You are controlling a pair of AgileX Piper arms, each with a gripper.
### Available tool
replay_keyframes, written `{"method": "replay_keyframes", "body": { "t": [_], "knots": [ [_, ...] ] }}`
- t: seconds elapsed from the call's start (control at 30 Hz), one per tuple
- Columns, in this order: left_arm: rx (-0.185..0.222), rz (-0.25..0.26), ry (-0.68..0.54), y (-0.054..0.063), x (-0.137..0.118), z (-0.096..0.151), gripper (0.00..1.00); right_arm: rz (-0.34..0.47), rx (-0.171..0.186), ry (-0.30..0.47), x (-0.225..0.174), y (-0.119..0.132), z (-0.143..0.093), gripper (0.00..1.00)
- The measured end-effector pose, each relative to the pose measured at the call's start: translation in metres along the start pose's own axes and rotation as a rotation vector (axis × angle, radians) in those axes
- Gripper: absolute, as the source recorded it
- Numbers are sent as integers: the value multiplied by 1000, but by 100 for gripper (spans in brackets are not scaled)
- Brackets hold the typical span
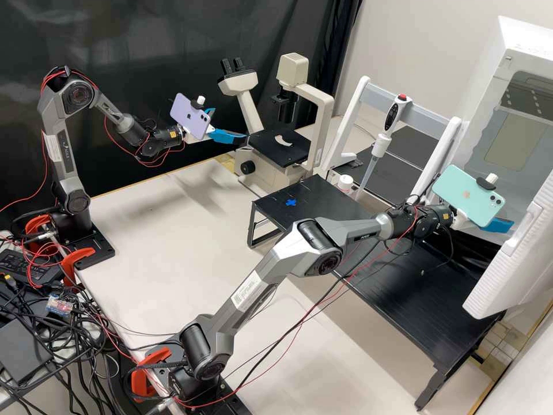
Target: Move the petri dish to the incubator
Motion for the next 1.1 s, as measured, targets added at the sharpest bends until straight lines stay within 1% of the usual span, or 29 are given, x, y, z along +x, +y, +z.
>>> {"method": "replay_keyframes", "body": {
  "t": [0.23, 0.4, 0.43, 0.5, 0.57, 0.6, 0.63, 0.73, 0.87, 1.0, 1.07, 1.1],
  "knots": [
    [0, 0, 0, 0, 0, 0, 100, -16, -8, -17, 1, -7, 7, 100],
    [0, 0, 0, 0, 0, 0, 100, -25, -6, -2, 1, -14, 14, 100],
    [0, 0, 0, 0, 0, 0, 100, -22, -1, 7, -1, -13, 14, 100],
    [0, 0, 0, 0, 0, 0, 100, -16, -13, 16, -5, -11, 16, 100],
    [0, 0, 0, 0, 0, 0, 100, -11, -13, 9, -10, -9, 19, 100],
    [0, 0, 0, 0, 0, 0, 100, -8, -6, 4, -12, -7, 21, 100],
    [0, 0, 0, 0, 0, 0, 100, 0, 20, 0, -16, -5, 24, 100],
    [0, 0, 0, 0, 0, 0, 100, 22, 63, -8, -25, 4, 30, 100],
    [0, 0, 0, 0, 0, 0, 100, 44, 72, -16, -39, 12, 40, 100],
    [0, 0, 0, 0, 0, 0, 100, 65, 85, -7, -53, 19, 46, 100],
    [0, 0, 0, 0, 0, 0, 100, 71, 97, -13, -62, 21, 50, 100],
    [0, 0, 0, 0, 0, 0, 100, 78, 109, -11, -67, 23, 52, 100]
  ]
}}
